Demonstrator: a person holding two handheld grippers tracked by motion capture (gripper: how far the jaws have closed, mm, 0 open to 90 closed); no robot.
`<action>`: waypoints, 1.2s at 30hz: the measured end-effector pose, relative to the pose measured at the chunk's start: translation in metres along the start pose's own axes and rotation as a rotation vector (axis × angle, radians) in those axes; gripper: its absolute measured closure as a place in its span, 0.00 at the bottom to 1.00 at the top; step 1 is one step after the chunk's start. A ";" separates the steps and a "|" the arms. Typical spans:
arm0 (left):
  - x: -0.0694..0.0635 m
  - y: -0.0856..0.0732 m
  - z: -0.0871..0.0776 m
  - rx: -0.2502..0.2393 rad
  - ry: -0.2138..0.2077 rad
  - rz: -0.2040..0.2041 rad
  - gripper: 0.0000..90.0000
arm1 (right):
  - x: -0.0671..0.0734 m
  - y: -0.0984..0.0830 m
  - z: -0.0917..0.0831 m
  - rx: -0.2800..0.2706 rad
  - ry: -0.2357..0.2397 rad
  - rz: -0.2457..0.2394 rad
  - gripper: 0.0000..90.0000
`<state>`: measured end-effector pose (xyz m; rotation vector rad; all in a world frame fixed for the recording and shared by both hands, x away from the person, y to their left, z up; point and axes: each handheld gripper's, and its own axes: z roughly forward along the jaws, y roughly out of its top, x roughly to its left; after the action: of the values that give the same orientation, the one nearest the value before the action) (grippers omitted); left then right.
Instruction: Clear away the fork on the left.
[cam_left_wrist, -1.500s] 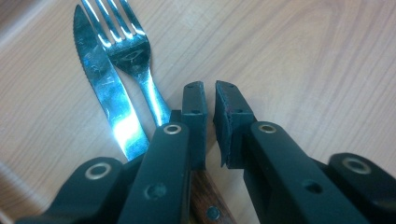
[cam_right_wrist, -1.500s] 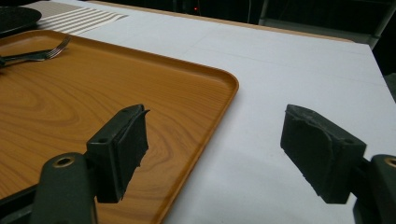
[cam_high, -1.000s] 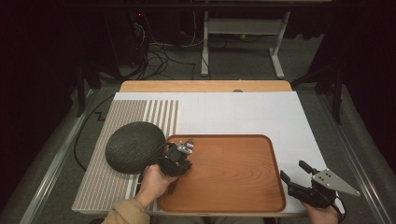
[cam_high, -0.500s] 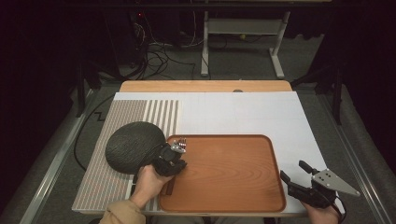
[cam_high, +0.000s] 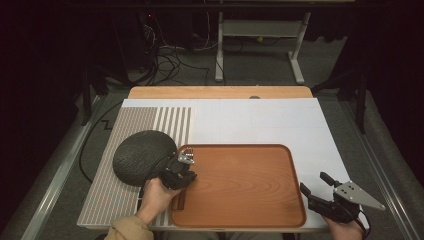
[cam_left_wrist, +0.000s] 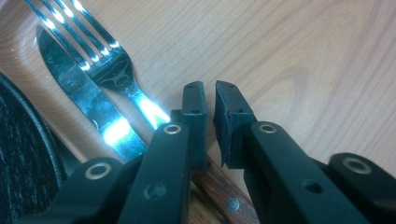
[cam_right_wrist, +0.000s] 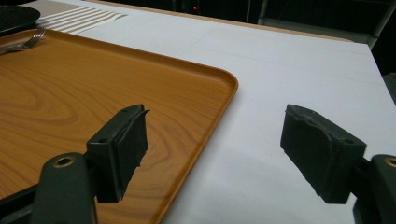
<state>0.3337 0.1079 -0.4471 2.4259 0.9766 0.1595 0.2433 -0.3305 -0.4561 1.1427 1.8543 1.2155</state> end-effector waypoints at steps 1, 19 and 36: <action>0.000 0.000 0.000 -0.001 0.000 -0.001 0.88 | 0.000 0.000 0.000 0.000 0.000 0.000 0.26; 0.006 -0.009 -0.004 -0.019 0.010 -0.025 0.88 | 0.000 0.000 0.000 0.001 -0.002 -0.001 0.26; 0.005 -0.010 -0.004 -0.024 0.024 -0.019 0.66 | 0.000 0.000 0.000 0.005 0.000 0.004 0.26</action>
<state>0.3302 0.1194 -0.4492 2.3976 1.0019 0.1925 0.2436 -0.3305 -0.4566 1.1494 1.8574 1.2136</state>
